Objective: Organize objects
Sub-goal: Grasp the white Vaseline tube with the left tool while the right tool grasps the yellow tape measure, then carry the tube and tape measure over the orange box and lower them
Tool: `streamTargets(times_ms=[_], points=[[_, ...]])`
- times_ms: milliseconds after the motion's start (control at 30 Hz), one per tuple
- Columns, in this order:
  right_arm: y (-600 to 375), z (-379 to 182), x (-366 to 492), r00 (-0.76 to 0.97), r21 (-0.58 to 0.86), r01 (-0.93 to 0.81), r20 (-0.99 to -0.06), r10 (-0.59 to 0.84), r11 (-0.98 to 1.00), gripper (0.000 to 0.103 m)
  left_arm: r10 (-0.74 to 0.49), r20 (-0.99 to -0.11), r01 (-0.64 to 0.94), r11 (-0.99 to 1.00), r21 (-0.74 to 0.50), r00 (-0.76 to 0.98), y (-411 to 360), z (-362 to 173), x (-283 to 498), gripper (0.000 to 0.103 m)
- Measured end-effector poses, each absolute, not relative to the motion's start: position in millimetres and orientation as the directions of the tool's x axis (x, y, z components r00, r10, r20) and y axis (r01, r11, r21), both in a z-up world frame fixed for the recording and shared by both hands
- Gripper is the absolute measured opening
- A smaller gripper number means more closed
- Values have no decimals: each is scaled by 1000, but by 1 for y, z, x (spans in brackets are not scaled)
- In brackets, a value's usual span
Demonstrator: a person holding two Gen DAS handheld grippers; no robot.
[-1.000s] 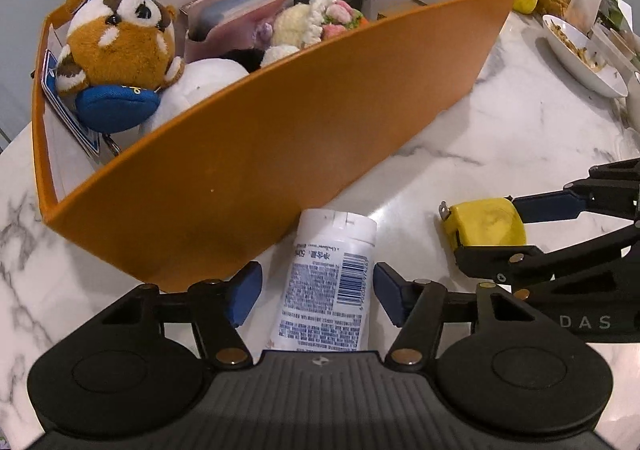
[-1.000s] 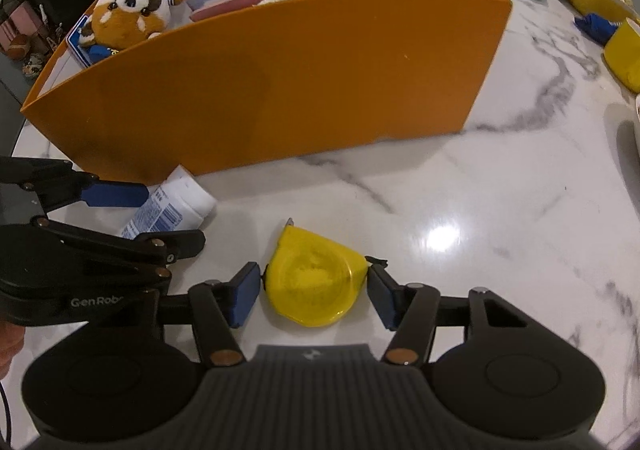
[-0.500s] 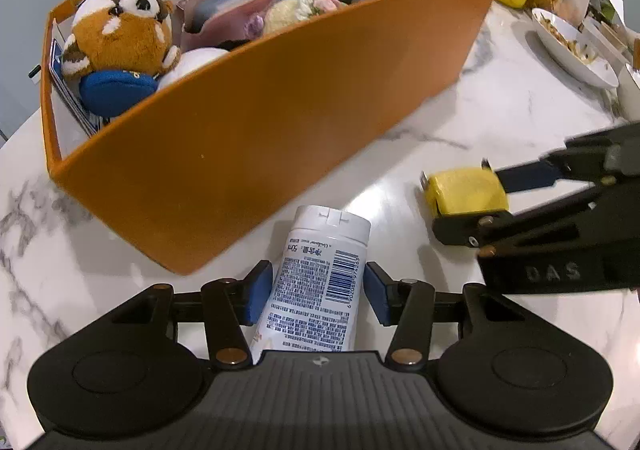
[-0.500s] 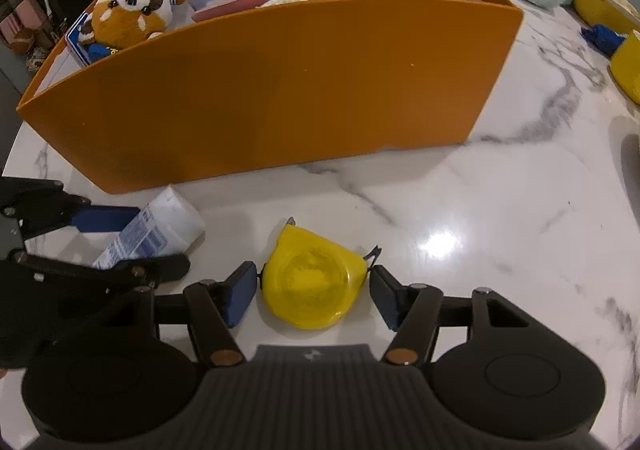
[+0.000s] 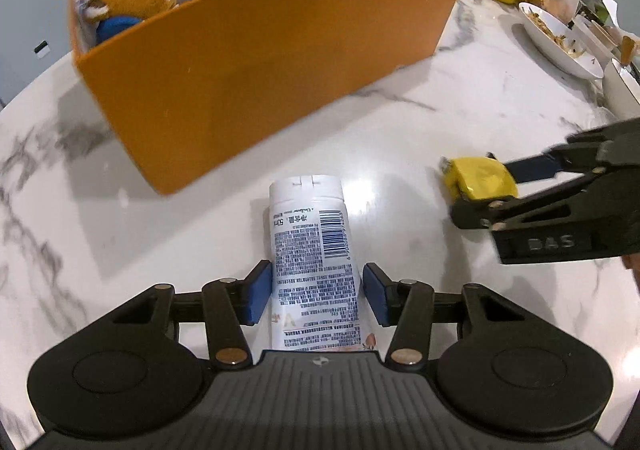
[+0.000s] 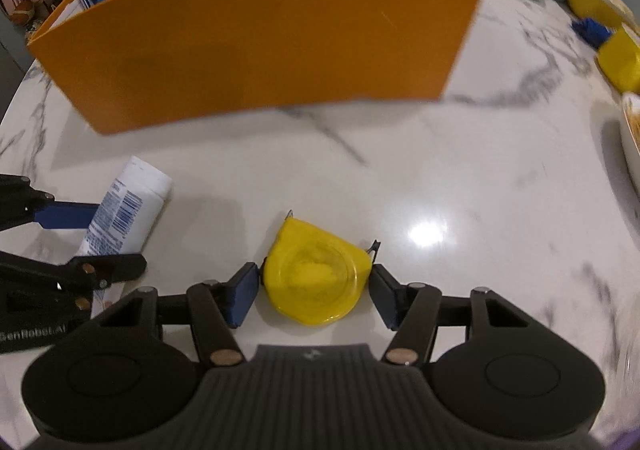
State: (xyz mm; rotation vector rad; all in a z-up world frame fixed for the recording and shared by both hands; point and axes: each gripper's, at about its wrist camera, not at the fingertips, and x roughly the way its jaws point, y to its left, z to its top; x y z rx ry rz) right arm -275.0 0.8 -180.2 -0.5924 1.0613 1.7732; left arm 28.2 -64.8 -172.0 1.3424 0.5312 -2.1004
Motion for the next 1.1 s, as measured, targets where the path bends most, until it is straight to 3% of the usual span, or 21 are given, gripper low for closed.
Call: streamTargets(times_ms=[433,967,1000,1033,1100], points=[[-46,-164,-264,-462,441,-883,-761,455,-159,62,-262,-898,721,-688,-82,-353,-29,-149,63,57],[-16,-108,-229,-467,472,-865,-633,617,-170,62,-383,-779,711,-694,-111,-496,-64,-68,38,55],[-9,-101,-223,-459,470,-867,-621,635,-166,62,-394,-769,708,-698,-105,-503,-70,-62,32,34],[-3,-96,-219,-453,469,-868,-611,650,-163,62,-395,-768,703,-704,-100,-505,-79,-57,24,22],[9,-85,-212,-441,466,-870,-589,677,-161,62,-397,-761,696,-711,-99,-514,-94,-50,12,15]])
